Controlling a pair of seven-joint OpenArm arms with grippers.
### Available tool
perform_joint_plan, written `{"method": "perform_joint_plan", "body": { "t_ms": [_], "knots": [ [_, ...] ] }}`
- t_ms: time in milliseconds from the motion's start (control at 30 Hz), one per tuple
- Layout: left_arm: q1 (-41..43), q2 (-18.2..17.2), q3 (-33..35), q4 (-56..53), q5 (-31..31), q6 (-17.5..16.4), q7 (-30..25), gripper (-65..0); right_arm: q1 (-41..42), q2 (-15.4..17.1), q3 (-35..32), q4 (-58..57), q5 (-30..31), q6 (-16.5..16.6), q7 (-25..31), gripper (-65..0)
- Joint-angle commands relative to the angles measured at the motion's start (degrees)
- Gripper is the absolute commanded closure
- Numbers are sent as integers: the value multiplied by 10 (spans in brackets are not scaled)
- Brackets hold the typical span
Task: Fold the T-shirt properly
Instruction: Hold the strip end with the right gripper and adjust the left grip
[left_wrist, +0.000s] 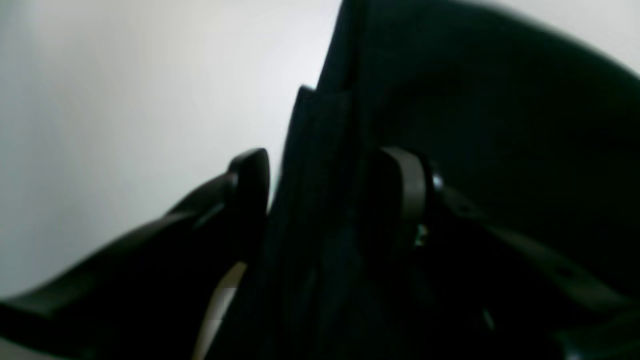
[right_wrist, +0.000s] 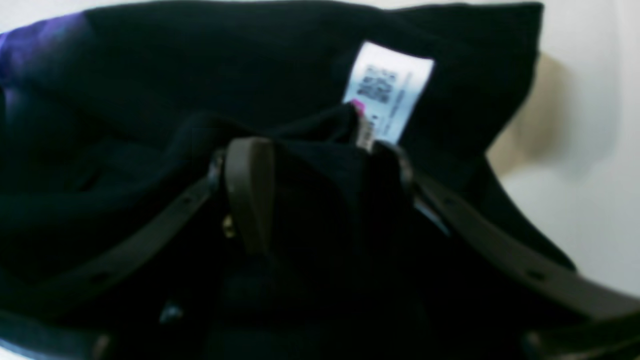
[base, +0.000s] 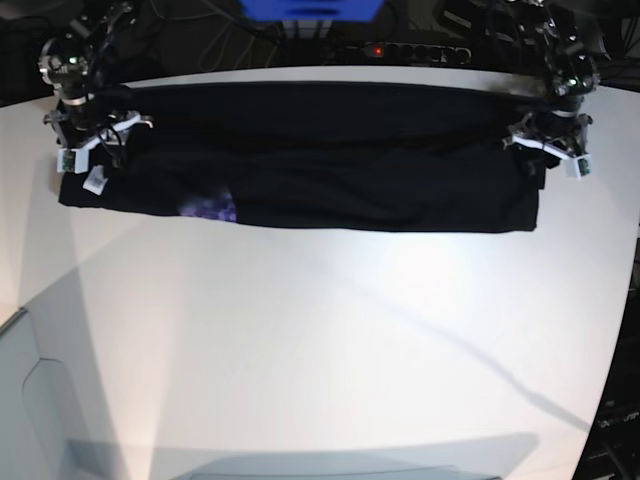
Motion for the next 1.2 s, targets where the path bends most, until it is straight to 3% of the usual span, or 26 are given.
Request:
{"method": "perform_joint_plan", "body": {
  "t_ms": [0, 333, 533, 767, 1167],
  "knots": [
    [-4, -10, -3, -3, -5, 1, -14, -328, 1, 3, 2, 12, 8, 8, 13, -317],
    [-17, -11, -7, -19, -4, 1, -15, -328, -1, 0, 34, 100, 9, 8, 11, -318],
    [-28, -32, -8, -25, -4, 1, -15, -328, 40, 8, 33, 61, 6, 8, 11, -319],
    [-29, -33, -6, -26, -4, 1, -15, -328, 85, 67, 30, -76, 6, 8, 10, -318],
    [-29, -33, -7, -26, -3, 1, -15, -328, 188, 126, 24, -212, 5, 8, 15, -318]
  ]
}}
